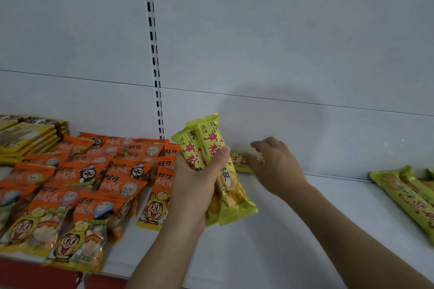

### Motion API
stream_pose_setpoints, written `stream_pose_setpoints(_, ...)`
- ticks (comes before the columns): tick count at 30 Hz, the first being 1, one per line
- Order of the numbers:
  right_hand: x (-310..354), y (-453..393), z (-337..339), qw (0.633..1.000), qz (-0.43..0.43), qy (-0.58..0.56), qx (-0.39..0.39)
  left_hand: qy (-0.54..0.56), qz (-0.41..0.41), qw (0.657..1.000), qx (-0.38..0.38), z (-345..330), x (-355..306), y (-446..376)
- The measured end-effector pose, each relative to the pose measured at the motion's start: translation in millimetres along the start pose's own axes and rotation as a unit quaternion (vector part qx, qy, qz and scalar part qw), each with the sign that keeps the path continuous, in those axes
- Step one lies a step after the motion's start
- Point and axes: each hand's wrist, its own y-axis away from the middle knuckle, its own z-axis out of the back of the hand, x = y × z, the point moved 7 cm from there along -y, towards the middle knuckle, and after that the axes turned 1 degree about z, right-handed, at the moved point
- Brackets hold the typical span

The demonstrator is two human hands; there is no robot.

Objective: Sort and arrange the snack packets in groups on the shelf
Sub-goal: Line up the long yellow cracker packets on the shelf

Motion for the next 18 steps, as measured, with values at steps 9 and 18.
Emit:
stream_pose_setpoints(9, 54.8, 51.8, 45.8, 0.970, 0.005, -0.217, 0.111, -0.004, 0.040, 0.999, -0.001, -22.6, 9.3, 3.3)
stream_pose_setpoints(18, -9.2, 25.3, 15.0, 0.992, 0.088, 0.044, 0.079, 0.003, 0.007, 0.999, -0.051, 14.1, -7.7, -8.7)
